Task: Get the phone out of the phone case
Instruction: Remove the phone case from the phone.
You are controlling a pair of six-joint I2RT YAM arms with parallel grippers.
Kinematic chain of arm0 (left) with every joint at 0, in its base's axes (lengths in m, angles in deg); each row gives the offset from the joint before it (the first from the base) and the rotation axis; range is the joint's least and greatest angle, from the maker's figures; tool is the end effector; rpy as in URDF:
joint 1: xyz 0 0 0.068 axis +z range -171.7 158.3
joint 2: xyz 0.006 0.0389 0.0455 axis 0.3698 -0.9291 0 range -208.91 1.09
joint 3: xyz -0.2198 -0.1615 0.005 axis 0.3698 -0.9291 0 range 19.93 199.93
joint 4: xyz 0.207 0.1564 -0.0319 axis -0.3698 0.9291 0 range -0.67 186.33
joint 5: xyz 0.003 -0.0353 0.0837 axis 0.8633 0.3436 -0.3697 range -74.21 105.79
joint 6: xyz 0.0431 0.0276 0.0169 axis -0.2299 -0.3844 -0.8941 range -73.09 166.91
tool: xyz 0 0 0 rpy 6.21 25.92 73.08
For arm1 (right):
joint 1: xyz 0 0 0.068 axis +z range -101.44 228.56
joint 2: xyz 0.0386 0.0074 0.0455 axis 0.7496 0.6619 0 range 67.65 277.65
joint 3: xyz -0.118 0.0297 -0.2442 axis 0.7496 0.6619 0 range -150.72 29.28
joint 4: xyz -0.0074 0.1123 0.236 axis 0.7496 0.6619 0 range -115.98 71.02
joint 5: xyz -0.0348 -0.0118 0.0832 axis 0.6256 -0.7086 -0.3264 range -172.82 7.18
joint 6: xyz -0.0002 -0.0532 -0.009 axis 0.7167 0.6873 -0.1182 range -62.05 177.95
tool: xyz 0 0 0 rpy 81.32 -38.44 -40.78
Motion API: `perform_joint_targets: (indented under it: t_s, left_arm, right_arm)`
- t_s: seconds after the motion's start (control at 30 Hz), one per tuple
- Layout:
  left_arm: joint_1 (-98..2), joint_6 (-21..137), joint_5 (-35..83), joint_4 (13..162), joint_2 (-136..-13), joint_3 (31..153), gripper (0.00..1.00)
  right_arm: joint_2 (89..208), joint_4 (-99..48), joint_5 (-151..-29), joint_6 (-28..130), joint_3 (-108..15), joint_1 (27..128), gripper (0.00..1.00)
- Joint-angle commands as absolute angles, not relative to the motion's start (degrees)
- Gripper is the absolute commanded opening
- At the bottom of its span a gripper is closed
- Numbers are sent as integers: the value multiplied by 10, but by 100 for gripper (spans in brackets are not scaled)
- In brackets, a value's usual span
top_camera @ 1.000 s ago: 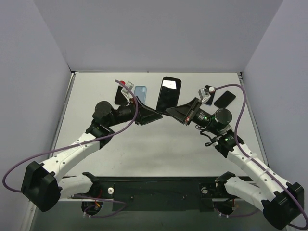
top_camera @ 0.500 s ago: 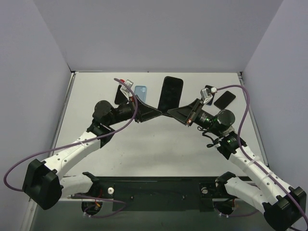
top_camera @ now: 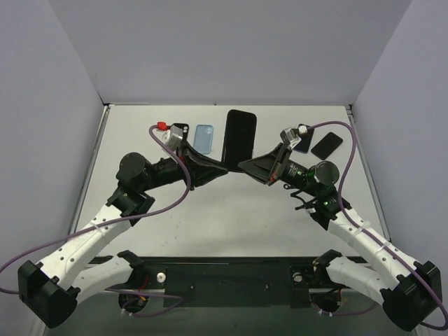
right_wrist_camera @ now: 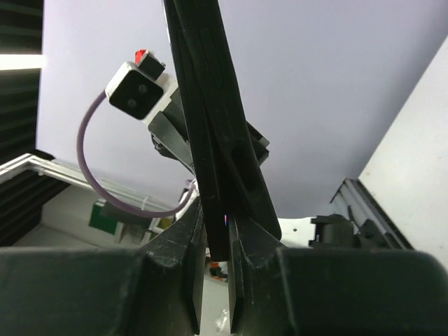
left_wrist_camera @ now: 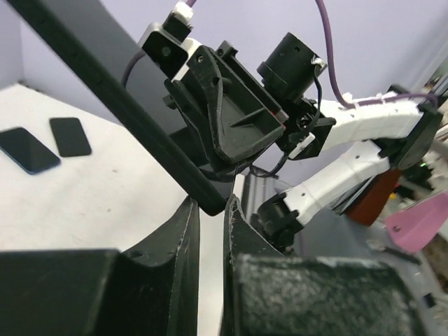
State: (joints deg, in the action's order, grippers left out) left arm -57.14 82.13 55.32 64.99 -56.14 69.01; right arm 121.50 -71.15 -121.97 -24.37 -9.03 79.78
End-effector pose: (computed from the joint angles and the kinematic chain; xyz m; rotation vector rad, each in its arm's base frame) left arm 0.1706 -0.1492 0.3884 0.6574 1.3675 -1.4554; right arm 0.1634 0.1253 0.3691 -0.1509 1.4623 2.0479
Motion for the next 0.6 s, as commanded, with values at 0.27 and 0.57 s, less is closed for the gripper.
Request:
perform_joint_targets:
  t_s: [0.27, 0.57]
  left_arm:
    - [-551, 624, 490, 738, -527, 670, 0]
    - [-511, 914, 623, 498, -570, 640, 74]
  right_arm:
    - [1226, -1004, -1196, -465, -80, 781, 0]
    - [1201, -860, -1218, -346, -93, 781, 0]
